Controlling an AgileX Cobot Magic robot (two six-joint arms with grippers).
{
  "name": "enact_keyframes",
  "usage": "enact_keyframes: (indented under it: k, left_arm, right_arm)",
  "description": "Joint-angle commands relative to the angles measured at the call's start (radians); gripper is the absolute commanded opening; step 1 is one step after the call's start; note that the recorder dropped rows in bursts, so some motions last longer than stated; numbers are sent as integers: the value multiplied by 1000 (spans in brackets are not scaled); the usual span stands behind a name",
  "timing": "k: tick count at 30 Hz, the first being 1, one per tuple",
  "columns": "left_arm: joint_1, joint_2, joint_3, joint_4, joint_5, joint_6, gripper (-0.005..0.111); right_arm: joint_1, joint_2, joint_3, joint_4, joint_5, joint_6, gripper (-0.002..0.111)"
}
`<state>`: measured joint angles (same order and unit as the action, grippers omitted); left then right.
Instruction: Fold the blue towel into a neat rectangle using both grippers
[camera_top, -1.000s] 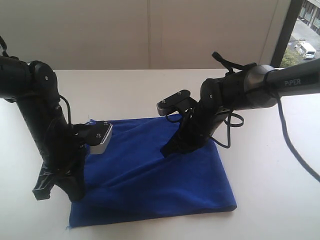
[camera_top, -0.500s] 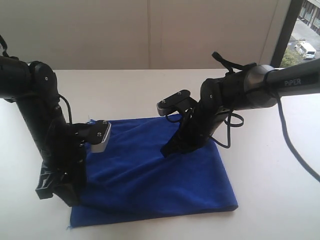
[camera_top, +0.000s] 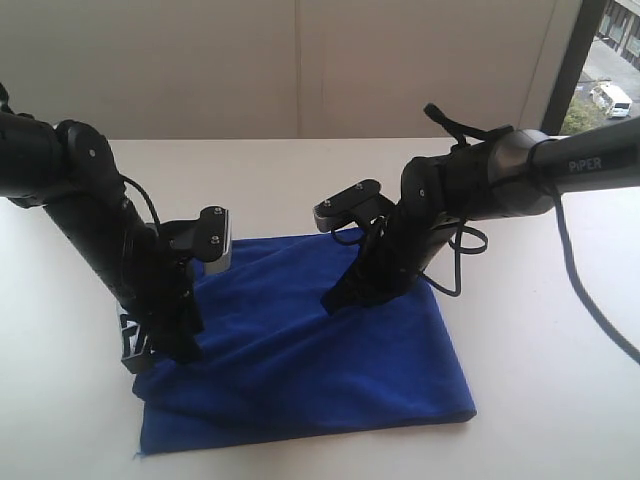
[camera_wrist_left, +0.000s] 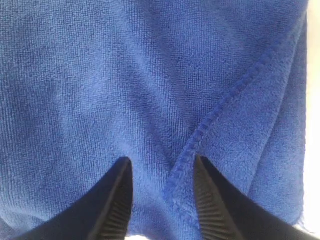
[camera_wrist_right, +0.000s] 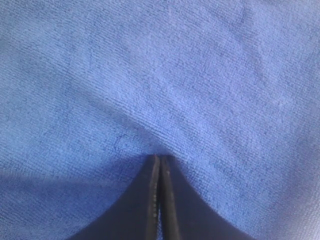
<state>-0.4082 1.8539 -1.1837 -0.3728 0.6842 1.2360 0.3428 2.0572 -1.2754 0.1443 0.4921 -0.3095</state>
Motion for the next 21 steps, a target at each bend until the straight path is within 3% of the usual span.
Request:
enact_keyframes:
  k: [1, 14, 21]
  left_arm:
    - [-3, -13, 8, -15, 29, -2, 44]
    - [-3, 30, 8, 9, 94, -10, 44]
    - [-3, 30, 8, 39, 159, -8, 16]
  right_arm:
    - [-4, 35, 9, -3, 21, -3, 0]
    - [-4, 35, 9, -3, 25, -3, 0]
    - [-4, 35, 9, -3, 21, -3, 0]
